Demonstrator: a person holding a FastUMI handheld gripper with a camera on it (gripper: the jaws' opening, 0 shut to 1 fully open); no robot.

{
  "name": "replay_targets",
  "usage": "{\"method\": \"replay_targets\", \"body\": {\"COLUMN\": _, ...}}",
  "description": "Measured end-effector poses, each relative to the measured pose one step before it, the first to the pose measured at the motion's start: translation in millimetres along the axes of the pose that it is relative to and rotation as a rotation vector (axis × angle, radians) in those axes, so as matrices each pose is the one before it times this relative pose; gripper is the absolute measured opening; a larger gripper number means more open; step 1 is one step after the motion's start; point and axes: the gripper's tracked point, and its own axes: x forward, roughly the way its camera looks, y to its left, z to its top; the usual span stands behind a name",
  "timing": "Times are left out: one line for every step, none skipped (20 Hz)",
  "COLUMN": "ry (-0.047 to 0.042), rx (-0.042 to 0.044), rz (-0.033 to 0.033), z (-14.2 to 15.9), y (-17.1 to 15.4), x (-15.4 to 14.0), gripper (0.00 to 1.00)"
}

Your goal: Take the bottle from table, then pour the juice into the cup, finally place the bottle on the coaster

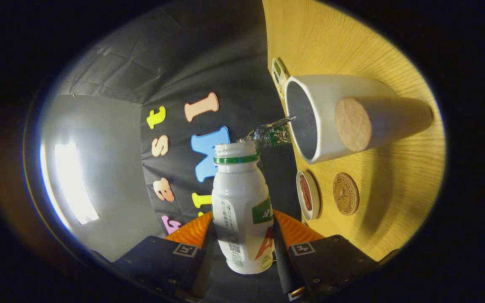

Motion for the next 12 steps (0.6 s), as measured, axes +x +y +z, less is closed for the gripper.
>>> {"method": "replay_targets", "body": {"ry": 0.00111, "rx": 0.00226, "rz": 0.00058, "z": -0.85, "y": 1.2, "x": 1.06, "gripper": 0.65}}
{"method": "replay_targets", "body": {"ry": 0.0025, "rx": 0.00138, "rz": 0.00048, "z": -0.2, "y": 0.25, "x": 0.48, "gripper": 0.65}}
{"method": "replay_targets", "body": {"ry": 0.00235, "rx": 0.00122, "rz": 0.00105, "z": -0.65, "y": 0.27, "x": -0.55, "gripper": 0.65}}
{"method": "replay_targets", "body": {"ry": 0.00172, "rx": 0.00259, "rz": 0.0001, "z": 0.1, "y": 0.15, "x": 0.04, "gripper": 0.65}}
{"method": "replay_targets", "body": {"ry": 0.0024, "rx": 0.00351, "rz": 0.00006, "z": -0.79, "y": 0.44, "x": 0.38, "gripper": 0.65}}
{"method": "replay_targets", "body": {"ry": 0.00079, "rx": 0.00342, "rz": 0.0017, "z": -0.16, "y": 0.55, "x": 0.26, "gripper": 0.65}}
{"method": "replay_targets", "body": {"ry": 0.00137, "rx": 0.00322, "rz": 0.00183, "z": -1.32, "y": 0.88, "x": 0.65, "gripper": 0.65}}
{"method": "replay_targets", "body": {"ry": 0.00077, "rx": 0.00278, "rz": 0.00152, "z": 0.1, "y": 0.08, "x": 0.09, "gripper": 0.65}}
{"method": "replay_targets", "body": {"ry": 0.00176, "rx": 0.00312, "rz": 0.00217, "z": -0.79, "y": 0.61, "x": 0.29, "gripper": 0.65}}
{"method": "replay_targets", "body": {"ry": 0.00166, "rx": 0.0034, "rz": 0.00172, "z": -1.66, "y": -0.28, "x": -0.25, "gripper": 0.65}}
{"method": "replay_targets", "body": {"ry": 0.00169, "rx": 0.00386, "rz": 0.00084, "z": 0.42, "y": 0.18, "x": -0.1, "gripper": 0.65}}
{"method": "replay_targets", "body": {"ry": 0.0018, "rx": 0.00271, "rz": 0.00089, "z": -0.2, "y": -0.07, "x": 0.46, "gripper": 0.65}}
